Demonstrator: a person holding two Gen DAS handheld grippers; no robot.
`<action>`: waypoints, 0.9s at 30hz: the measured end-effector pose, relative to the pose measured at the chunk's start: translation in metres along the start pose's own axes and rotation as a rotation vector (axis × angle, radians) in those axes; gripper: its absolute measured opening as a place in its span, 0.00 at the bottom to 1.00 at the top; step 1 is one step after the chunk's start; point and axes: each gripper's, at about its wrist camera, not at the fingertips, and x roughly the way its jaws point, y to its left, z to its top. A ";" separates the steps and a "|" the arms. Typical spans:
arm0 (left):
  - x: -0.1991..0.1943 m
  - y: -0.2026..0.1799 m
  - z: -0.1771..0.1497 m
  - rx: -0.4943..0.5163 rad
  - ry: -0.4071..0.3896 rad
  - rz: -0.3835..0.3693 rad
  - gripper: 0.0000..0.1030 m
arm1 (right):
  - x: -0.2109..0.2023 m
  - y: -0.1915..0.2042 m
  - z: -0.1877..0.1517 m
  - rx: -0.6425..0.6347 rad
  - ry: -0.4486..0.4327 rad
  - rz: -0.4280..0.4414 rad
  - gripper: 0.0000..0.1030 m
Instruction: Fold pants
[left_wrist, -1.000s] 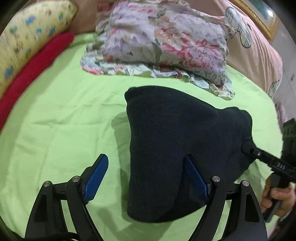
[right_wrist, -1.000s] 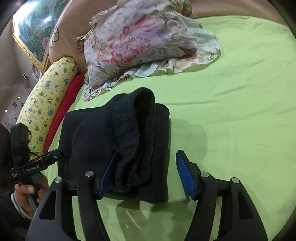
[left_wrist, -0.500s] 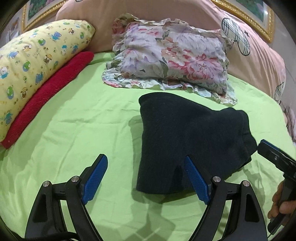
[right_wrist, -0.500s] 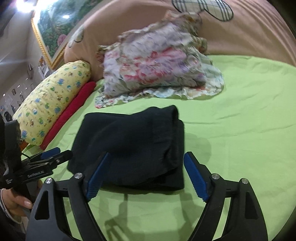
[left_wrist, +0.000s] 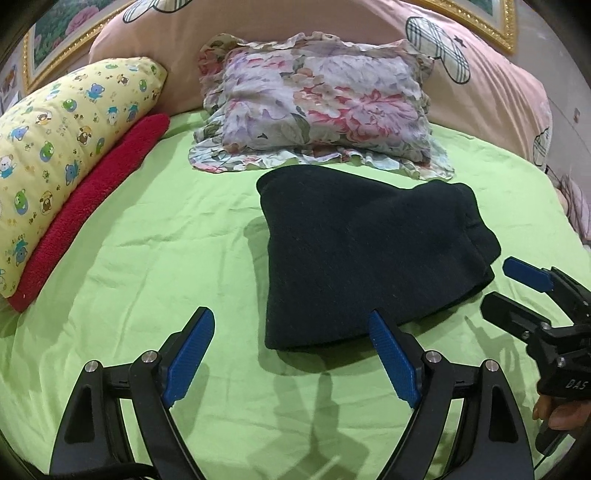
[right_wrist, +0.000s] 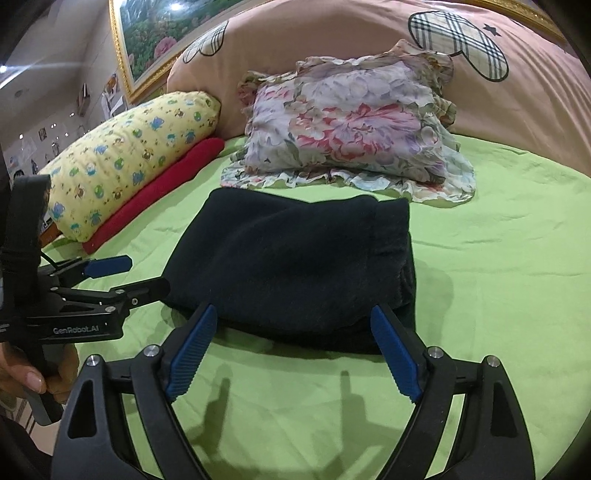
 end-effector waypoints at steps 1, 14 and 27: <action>0.000 0.000 -0.001 0.002 -0.003 0.004 0.84 | 0.001 0.002 -0.001 -0.004 0.002 -0.004 0.83; 0.001 -0.002 -0.001 -0.001 0.005 -0.018 0.85 | 0.006 0.009 -0.002 -0.021 0.003 -0.002 0.83; 0.005 0.000 -0.002 -0.015 0.013 -0.020 0.86 | 0.011 0.011 -0.004 -0.013 0.013 -0.004 0.83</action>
